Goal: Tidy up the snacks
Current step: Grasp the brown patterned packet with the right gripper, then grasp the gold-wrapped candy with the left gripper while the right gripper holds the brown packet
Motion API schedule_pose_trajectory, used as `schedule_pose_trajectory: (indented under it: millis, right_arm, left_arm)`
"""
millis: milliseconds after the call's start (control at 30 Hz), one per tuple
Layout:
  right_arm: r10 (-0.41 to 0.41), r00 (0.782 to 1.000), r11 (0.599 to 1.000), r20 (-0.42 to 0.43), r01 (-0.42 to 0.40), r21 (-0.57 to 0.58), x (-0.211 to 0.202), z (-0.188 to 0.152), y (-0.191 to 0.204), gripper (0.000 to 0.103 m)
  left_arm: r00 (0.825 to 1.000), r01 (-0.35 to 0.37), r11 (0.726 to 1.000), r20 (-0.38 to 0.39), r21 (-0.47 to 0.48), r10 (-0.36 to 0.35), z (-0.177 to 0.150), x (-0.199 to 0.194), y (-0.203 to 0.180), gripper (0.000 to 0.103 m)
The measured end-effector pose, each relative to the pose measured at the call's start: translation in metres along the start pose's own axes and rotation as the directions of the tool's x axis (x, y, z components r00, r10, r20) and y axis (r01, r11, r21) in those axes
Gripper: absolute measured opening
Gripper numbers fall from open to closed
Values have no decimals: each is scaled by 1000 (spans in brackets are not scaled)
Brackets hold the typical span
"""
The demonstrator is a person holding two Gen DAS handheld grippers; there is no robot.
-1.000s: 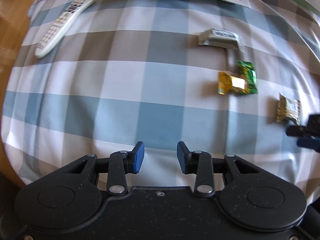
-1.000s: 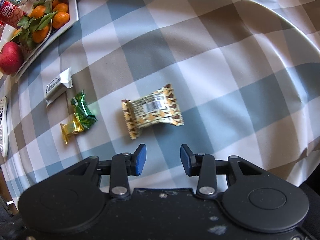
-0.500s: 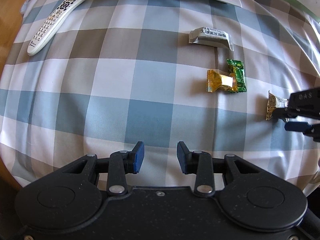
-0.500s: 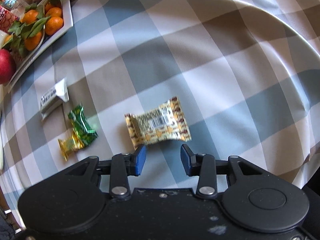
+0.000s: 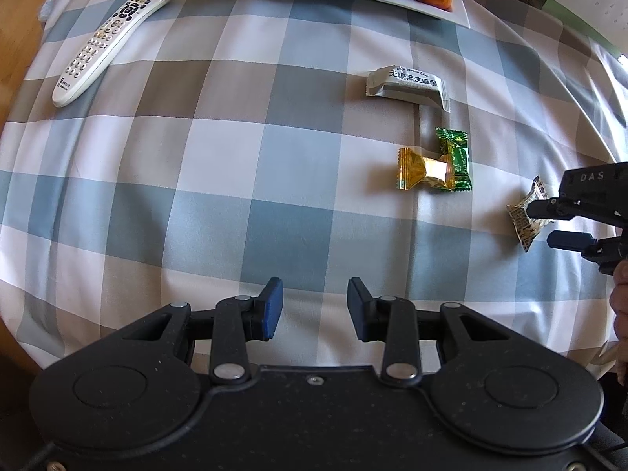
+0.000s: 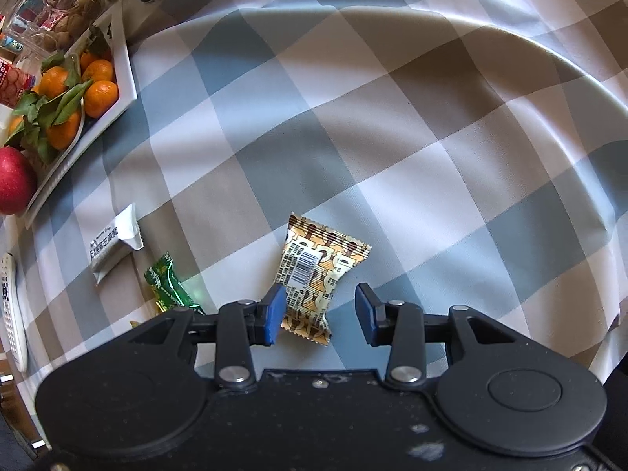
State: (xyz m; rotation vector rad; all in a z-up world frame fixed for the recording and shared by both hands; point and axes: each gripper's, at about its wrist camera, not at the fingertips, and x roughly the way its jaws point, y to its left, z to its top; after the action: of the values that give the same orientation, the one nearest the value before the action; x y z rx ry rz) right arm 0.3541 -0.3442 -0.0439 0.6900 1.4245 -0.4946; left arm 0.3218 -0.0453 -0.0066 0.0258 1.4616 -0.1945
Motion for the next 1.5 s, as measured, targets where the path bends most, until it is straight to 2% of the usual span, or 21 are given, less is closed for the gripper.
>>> schedule_pose_trajectory:
  millis: [133, 267, 500, 567, 600, 667, 900, 1200, 1500]
  right_arm:
    - [6, 1000, 1000, 13, -6, 6, 2, 3, 9, 44]
    - [-41, 998, 999, 38, 42, -33, 9, 4, 23, 44]
    - [-43, 999, 998, 26, 44, -42, 19, 0, 23, 44]
    - [-48, 998, 997, 39, 51, -64, 20, -2, 23, 43]
    - [-54, 998, 996, 45, 57, -74, 20, -4, 22, 39]
    - [-59, 996, 993, 60, 65, -97, 19, -7, 21, 36]
    - [-37, 998, 984, 59, 47, -173, 17, -24, 6, 34]
    - [-24, 995, 946, 101, 56, -321, 10, -59, -18, 32]
    - [-15, 991, 939, 132, 59, -339, 6, -67, -22, 36]
  left_arm:
    - [1000, -3, 1000, -6, -8, 3, 0, 2, 3, 45]
    - [1000, -4, 1000, -10, -24, 4, 3, 3, 6, 45]
    - [1000, -4, 999, -13, -39, 3, 7, 4, 9, 45]
    - [1000, -7, 999, -18, -39, 6, 7, 6, 8, 45]
    - [1000, -9, 999, -20, -39, 8, 7, 7, 8, 45]
    - [1000, -18, 999, -23, -33, 17, 6, 10, 7, 45]
    - [999, -29, 999, -29, -23, 28, 6, 17, 3, 45]
    - [1000, -27, 999, 5, -32, 27, 8, 19, 0, 45]
    - [998, 9, 999, 60, -48, -6, 9, 19, 1, 45]
